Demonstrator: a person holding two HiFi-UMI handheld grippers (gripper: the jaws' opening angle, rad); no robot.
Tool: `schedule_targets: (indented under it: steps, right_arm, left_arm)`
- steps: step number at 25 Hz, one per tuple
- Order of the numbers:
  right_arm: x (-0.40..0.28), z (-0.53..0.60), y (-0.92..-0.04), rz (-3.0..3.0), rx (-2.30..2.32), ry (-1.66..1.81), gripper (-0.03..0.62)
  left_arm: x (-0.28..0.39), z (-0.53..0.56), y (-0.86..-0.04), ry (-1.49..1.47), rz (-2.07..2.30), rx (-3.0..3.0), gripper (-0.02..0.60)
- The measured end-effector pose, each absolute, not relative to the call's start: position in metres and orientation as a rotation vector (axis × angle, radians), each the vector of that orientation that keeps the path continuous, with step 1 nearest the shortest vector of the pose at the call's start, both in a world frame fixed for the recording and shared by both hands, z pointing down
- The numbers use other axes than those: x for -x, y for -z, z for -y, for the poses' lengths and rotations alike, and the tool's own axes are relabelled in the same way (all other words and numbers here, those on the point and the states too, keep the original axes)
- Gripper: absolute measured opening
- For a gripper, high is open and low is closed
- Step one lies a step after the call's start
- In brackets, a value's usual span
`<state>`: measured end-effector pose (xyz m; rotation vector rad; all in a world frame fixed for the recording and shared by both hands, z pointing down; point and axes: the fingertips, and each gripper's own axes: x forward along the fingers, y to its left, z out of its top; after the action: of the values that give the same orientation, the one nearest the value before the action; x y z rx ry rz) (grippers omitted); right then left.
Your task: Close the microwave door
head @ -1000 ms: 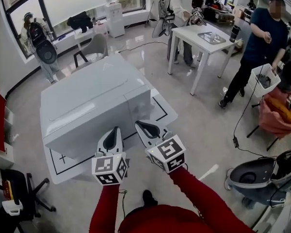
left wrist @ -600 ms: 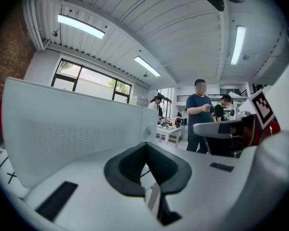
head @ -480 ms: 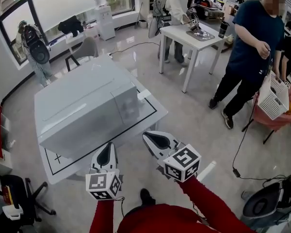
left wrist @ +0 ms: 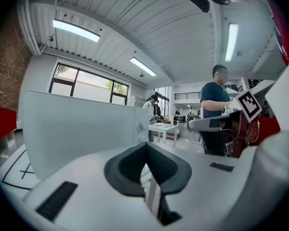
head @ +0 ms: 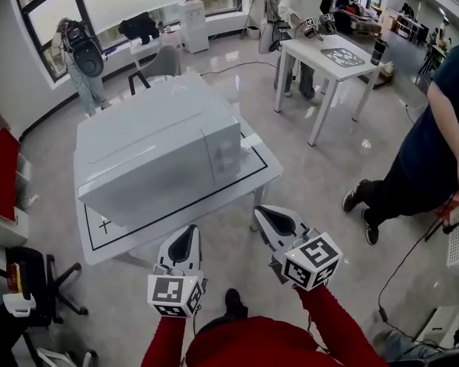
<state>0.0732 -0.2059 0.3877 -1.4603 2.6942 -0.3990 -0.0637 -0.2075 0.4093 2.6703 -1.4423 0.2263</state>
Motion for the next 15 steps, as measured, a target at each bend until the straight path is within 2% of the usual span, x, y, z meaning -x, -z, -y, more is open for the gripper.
schedule_targets:
  steps: [15]
  right_arm:
    - [-0.07, 0.177, -0.406, -2.721, 1.465, 0.421, 0.014]
  left_arm:
    - [0.075, 0.184, -0.406, -0.21, 1.495, -2.648, 0.009]
